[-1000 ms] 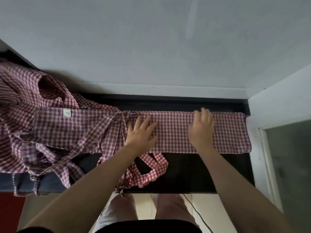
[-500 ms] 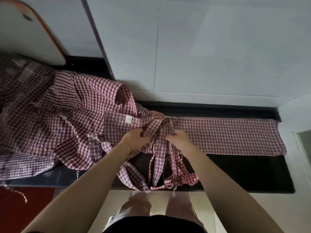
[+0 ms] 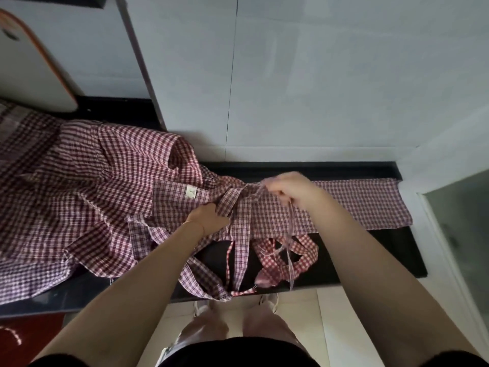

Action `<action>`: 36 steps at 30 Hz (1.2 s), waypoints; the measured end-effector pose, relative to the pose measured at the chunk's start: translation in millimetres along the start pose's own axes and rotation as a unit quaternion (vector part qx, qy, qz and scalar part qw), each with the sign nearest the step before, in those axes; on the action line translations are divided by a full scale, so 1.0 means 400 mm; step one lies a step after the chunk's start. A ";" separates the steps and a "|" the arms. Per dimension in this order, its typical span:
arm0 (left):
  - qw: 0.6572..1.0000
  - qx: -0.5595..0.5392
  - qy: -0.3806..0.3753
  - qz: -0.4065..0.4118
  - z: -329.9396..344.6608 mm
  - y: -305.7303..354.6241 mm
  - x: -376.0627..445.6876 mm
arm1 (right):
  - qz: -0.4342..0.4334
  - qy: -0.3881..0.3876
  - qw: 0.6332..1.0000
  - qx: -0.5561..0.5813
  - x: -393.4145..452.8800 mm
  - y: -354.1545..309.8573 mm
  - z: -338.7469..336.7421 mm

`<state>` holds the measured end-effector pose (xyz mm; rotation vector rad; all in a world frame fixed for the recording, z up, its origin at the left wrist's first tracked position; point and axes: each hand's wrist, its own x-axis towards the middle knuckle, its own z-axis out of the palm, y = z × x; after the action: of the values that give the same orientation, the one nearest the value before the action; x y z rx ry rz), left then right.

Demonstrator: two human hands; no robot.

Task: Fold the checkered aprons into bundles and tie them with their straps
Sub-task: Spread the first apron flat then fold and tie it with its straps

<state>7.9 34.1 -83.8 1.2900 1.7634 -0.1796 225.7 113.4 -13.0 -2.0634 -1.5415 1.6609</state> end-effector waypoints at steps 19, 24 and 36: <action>0.959 0.243 0.061 0.135 0.048 0.141 0.082 | 0.065 0.138 0.910 -0.386 0.116 -0.021 -0.198; 0.980 0.161 0.095 0.062 0.045 0.207 0.102 | 0.071 0.252 0.930 -0.258 0.185 0.045 -0.307; 0.972 0.102 0.207 -0.043 0.010 0.227 0.176 | -0.008 0.296 0.932 -0.208 0.258 0.156 -0.356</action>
<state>81.8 119.8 -103.6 1.4775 2.2041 -0.1513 365.0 226.9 -62.9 -2.4125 -1.7524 0.6136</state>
